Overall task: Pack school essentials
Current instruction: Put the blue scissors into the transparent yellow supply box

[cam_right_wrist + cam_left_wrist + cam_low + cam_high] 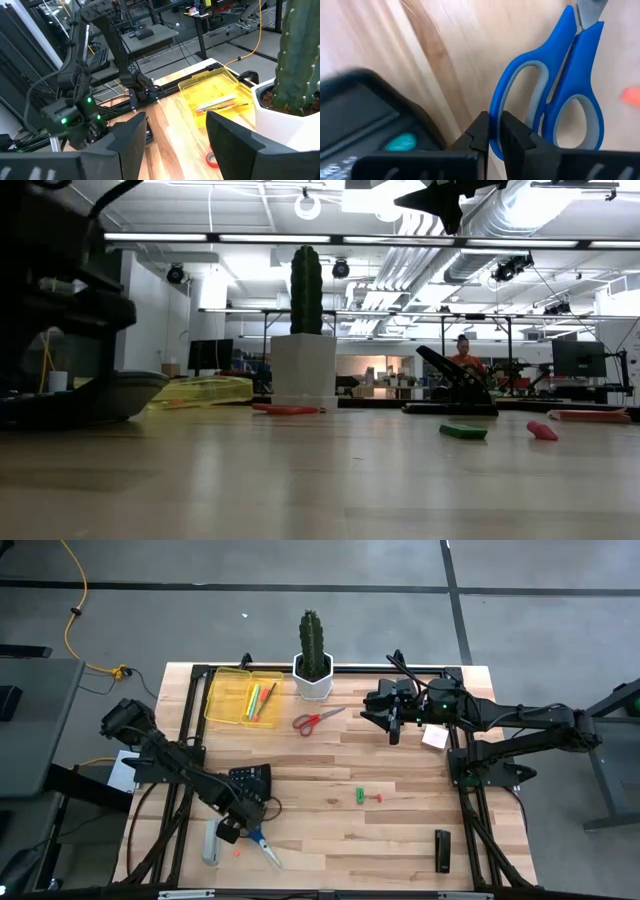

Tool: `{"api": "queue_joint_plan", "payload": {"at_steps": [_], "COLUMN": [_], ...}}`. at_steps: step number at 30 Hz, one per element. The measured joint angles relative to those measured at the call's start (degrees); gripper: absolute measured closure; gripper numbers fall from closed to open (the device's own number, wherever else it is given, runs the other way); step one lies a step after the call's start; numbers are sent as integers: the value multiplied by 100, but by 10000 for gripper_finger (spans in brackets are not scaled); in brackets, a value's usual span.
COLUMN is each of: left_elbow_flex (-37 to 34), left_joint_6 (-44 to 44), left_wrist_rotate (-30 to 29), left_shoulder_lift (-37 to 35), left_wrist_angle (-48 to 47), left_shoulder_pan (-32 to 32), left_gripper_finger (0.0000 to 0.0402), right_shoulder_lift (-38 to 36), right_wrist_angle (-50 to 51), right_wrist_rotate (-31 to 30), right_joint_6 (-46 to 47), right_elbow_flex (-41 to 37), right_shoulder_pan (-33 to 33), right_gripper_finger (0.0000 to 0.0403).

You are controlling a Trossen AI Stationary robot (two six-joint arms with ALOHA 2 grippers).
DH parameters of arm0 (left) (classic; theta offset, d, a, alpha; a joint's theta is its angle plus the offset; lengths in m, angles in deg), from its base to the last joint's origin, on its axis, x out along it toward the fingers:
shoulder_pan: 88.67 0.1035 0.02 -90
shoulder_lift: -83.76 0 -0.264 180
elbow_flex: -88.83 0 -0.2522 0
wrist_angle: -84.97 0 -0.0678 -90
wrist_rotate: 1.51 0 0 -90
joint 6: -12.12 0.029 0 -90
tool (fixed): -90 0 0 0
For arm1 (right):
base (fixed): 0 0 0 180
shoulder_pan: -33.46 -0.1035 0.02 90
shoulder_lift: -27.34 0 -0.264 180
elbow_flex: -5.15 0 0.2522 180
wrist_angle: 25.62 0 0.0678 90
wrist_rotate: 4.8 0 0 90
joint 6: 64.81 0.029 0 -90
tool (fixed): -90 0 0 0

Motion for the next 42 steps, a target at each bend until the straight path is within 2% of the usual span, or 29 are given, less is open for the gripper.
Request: {"api": "queue_joint_plan", "payload": {"at_steps": [5, 9, 13, 18, 21, 24, 27, 31, 37, 42], "left_elbow_flex": [12, 83, 536, 1495, 1979, 2064, 1864, 1069, -282, -610], "left_joint_6": [147, 197, 330, 781, 1123, 1217, 1031, 295, -977, -1453], "left_wrist_rotate": [730, 969, 869, 78, -119, 108, 675, 1197, 1224, 824], "left_shoulder_lift": [-731, -1511, -2203, -2639, -2706, -2735, -2741, -2646, -2365, -2124], "left_wrist_angle": [81, 101, 136, 205, 583, 1465, 2420, 3781, 6171, 6744], "left_shoulder_pan": [403, 850, 1533, 2679, 3385, 4033, 4569, 4894, 4779, 4642], "left_gripper_finger": [392, 392, 393, 393, 393, 393, 394, 394, 394, 394], "right_shoulder_lift": [0, 0, 0, 0, 0, 0, 0, 0, 0, 0], "right_wrist_angle": [5, 19, 46, 48, 46, 41, 12, -54, -247, -580], "right_wrist_rotate": [0, 0, 0, 1, -1, -1, -1, -1, -1, 0], "right_joint_6": [0, -17, -18, -20, -20, -20, -20, -20, -129, -291], "right_elbow_flex": [1, 0, 0, 1, 1, 0, 1, 1, 1, 0], "right_shoulder_pan": [0, 0, 0, 0, 0, 0, 0, 0, 0, 0], "right_gripper_finger": [203, 203, 203, 203, 203, 203, 203, 203, 203, 203]}}
